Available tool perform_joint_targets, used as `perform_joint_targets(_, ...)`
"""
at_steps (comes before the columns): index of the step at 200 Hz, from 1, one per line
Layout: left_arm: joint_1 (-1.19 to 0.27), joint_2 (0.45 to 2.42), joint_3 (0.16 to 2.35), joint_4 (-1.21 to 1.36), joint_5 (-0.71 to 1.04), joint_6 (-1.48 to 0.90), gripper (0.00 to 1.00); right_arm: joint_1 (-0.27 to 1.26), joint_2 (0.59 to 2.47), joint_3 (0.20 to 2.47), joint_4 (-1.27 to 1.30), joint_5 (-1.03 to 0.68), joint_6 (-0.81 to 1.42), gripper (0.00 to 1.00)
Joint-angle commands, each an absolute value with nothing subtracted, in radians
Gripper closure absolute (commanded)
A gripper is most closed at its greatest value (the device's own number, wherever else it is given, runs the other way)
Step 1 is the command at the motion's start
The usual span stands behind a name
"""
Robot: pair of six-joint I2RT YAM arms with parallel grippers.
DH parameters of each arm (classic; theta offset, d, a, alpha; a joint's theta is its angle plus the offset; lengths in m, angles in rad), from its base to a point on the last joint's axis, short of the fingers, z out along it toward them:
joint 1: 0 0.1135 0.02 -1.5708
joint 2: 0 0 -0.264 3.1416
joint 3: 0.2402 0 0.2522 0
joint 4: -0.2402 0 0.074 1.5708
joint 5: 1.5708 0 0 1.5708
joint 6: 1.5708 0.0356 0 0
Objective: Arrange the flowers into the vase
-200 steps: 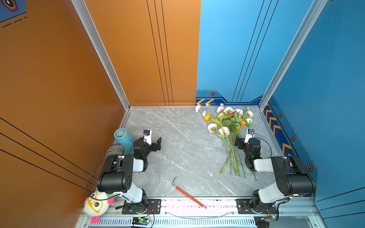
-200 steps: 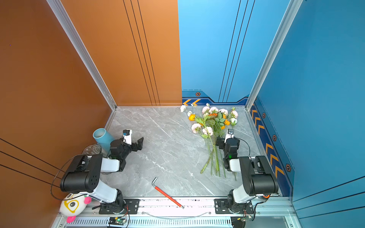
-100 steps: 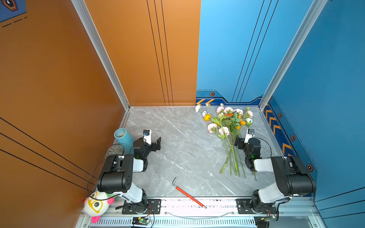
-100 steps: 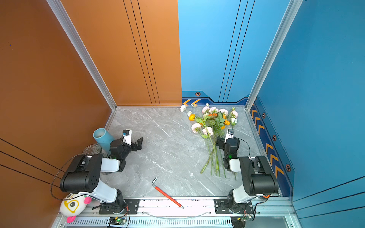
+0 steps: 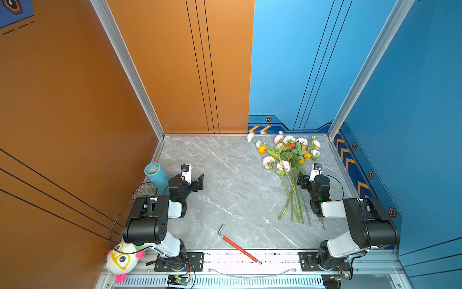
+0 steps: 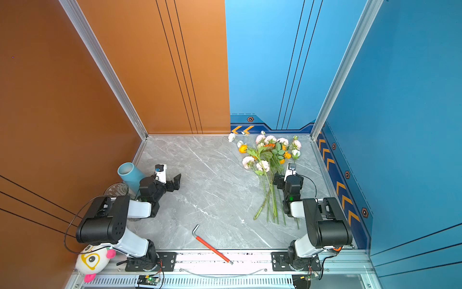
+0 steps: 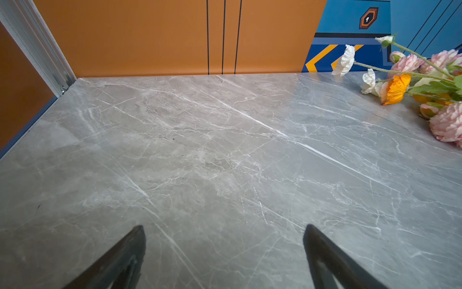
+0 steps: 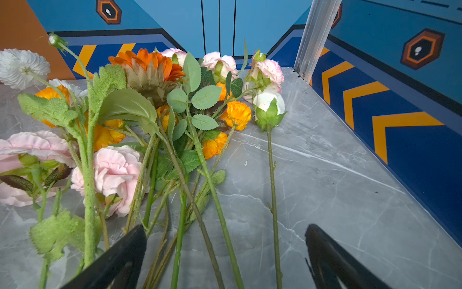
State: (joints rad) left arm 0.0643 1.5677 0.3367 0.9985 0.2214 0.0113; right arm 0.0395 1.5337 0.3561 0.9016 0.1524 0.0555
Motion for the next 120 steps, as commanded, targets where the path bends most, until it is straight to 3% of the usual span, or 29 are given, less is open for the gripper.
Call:
perform_joint_targets(1, 0.057, 1.570, 0.349, 1.000, 0.221, 0.024, 0.02, 0.037, 1.537, 0.363, 0.922, 0.150, 0.061, 0.00)
perform_joint_targets(43, 0.063, 1.457, 0.336, 0.929, 0.191, 0.004, 0.04, 0.012, 1.438, 0.270, 1.011, 0.199, 0.107, 0.00)
perform_joint_targets(98, 0.016, 1.271, 0.308, 0.833, 0.090, 0.026, 0.10, 0.084, 1.181, 0.225, 0.914, 0.402, 0.109, 0.00)
perform_joint_targets(120, 0.006, 1.221, 0.319, 0.810, 0.071, -0.018, 0.11, 0.134, 1.020, 0.267, 0.760, 0.394, 0.148, 0.02)
